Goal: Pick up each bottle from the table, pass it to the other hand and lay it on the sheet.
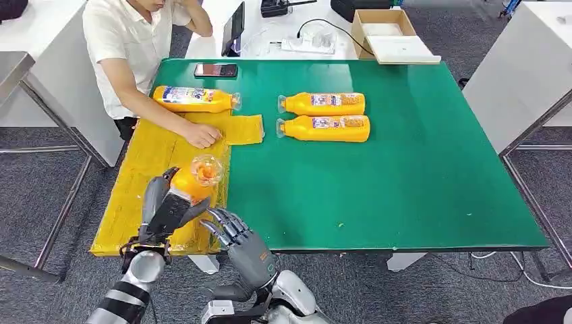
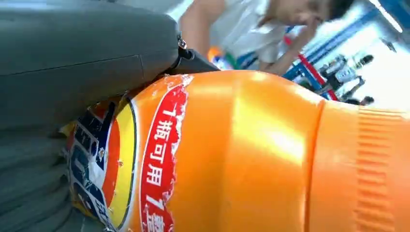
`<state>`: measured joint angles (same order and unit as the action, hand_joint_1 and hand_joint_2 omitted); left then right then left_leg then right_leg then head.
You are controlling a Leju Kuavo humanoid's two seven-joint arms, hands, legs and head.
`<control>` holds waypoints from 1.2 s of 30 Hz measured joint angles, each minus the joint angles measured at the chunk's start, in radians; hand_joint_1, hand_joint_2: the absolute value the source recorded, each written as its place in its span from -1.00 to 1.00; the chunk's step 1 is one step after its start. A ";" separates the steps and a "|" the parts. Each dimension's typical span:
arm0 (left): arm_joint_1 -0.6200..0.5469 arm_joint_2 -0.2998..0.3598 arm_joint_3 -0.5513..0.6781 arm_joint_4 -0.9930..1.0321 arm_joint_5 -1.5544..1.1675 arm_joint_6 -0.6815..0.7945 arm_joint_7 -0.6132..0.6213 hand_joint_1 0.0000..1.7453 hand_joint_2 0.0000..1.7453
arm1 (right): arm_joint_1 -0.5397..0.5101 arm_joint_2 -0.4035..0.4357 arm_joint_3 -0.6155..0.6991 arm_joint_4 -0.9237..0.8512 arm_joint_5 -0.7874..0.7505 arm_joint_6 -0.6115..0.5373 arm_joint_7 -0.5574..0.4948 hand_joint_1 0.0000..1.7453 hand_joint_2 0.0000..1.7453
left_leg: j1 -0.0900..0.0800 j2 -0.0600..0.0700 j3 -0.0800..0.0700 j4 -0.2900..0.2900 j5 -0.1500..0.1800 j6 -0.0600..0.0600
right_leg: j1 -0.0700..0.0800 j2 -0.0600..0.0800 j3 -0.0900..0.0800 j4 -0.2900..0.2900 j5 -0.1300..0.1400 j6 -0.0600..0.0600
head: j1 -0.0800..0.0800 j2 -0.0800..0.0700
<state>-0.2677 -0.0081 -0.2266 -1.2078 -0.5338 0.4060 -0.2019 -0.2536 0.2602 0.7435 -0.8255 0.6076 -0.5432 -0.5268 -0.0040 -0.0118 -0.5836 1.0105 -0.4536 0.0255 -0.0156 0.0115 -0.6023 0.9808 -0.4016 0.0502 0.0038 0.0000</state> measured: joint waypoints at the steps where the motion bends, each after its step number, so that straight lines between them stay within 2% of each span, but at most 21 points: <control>1: -0.015 0.009 0.001 0.006 -0.029 -0.019 0.009 1.00 1.00 | 0.004 -0.002 0.000 -0.006 0.003 0.002 0.000 -1.00 -1.00 | 0.000 0.000 0.000 0.000 0.000 0.000 | 0.000 0.000 0.000 0.000 0.000 0.000 | 0.000 0.000; 6: -0.101 0.038 0.000 0.030 -0.126 -0.144 0.053 1.00 1.00 | 0.018 -0.010 -0.002 -0.039 0.007 0.028 -0.004 -1.00 -1.00 | 0.000 0.000 0.000 0.000 0.000 0.000 | 0.000 0.000 0.000 0.000 0.000 0.000 | 0.000 0.000; 13: -0.187 0.060 -0.020 0.070 -0.186 -0.227 0.095 1.00 1.00 | 0.023 -0.013 -0.002 -0.063 0.005 0.044 -0.010 -1.00 -1.00 | 0.000 0.000 0.000 0.000 0.000 0.000 | 0.000 0.000 -0.001 0.000 0.000 0.000 | 0.001 0.000; 16: -0.263 0.071 -0.070 0.157 -0.274 -0.307 0.137 1.00 1.00 | 0.023 -0.013 -0.003 -0.069 -0.002 0.068 -0.022 -1.00 -1.00 | 0.000 0.000 -0.001 0.000 0.000 0.000 | 0.000 0.000 -0.001 0.000 0.000 0.000 | 0.000 0.000; 25: -0.489 0.074 -0.188 0.481 -0.334 -0.473 0.158 1.00 1.00 | 0.020 -0.010 -0.003 -0.073 -0.039 0.100 -0.059 -1.00 -1.00 | 0.000 0.001 -0.001 0.000 0.001 -0.001 | 0.000 0.000 -0.002 0.001 0.002 -0.003 | 0.001 0.000; 31: -0.563 0.075 -0.259 0.656 -0.365 -0.543 0.159 1.00 1.00 | 0.014 -0.007 0.001 -0.065 -0.069 0.103 -0.079 -1.00 -1.00 | 0.000 0.002 -0.002 0.000 0.001 -0.001 | 0.000 0.001 -0.002 0.001 0.002 -0.003 | 0.000 0.000; 32: -0.569 0.076 -0.264 0.671 -0.361 -0.550 0.159 0.82 1.00 | 0.012 -0.006 0.003 -0.063 -0.074 0.103 -0.083 -1.00 -1.00 | 0.000 0.002 -0.002 0.000 0.001 -0.001 | 0.000 0.001 -0.002 0.001 0.002 -0.003 | 0.000 0.000; 33: -0.574 0.076 -0.267 0.687 -0.352 -0.563 0.159 0.84 1.00 | 0.011 -0.005 0.005 -0.060 -0.078 0.105 -0.087 -1.00 -1.00 | 0.000 0.002 -0.002 0.000 0.001 -0.001 | 0.000 0.001 -0.002 0.001 0.002 -0.003 | 0.000 0.000; 34: -0.579 0.076 -0.269 0.701 -0.344 -0.577 0.159 0.66 1.00 | 0.010 -0.005 0.006 -0.057 -0.081 0.107 -0.090 -1.00 -1.00 | 0.000 0.002 -0.002 0.000 0.001 -0.001 | 0.000 0.001 -0.002 0.001 0.002 -0.003 | 0.000 0.000; 35: -0.586 0.077 -0.272 0.715 -0.338 -0.590 0.158 -0.34 1.00 | 0.008 -0.004 0.006 -0.053 -0.085 0.109 -0.092 -1.00 -1.00 | 0.000 0.002 -0.002 0.000 0.001 -0.001 | 0.000 0.001 -0.002 0.001 0.002 -0.003 | 0.000 0.000; 36: -0.590 0.078 -0.274 0.723 -0.335 -0.595 0.158 -0.72 1.00 | 0.007 -0.003 0.007 -0.051 -0.087 0.109 -0.093 -1.00 -1.00 | 0.000 0.002 -0.002 0.000 0.001 -0.001 | 0.000 0.001 -0.002 0.001 0.002 -0.003 | 0.000 0.000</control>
<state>-0.8578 0.0698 -0.5005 -0.4852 -0.8686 -0.1892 -0.0435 -0.2466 0.2567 0.7508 -0.8766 0.5211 -0.4341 -0.6195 -0.0038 -0.0101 -0.5854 1.0107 -0.4528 0.0250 -0.0155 0.0121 -0.6041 0.9821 -0.3995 0.0475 0.0042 0.0000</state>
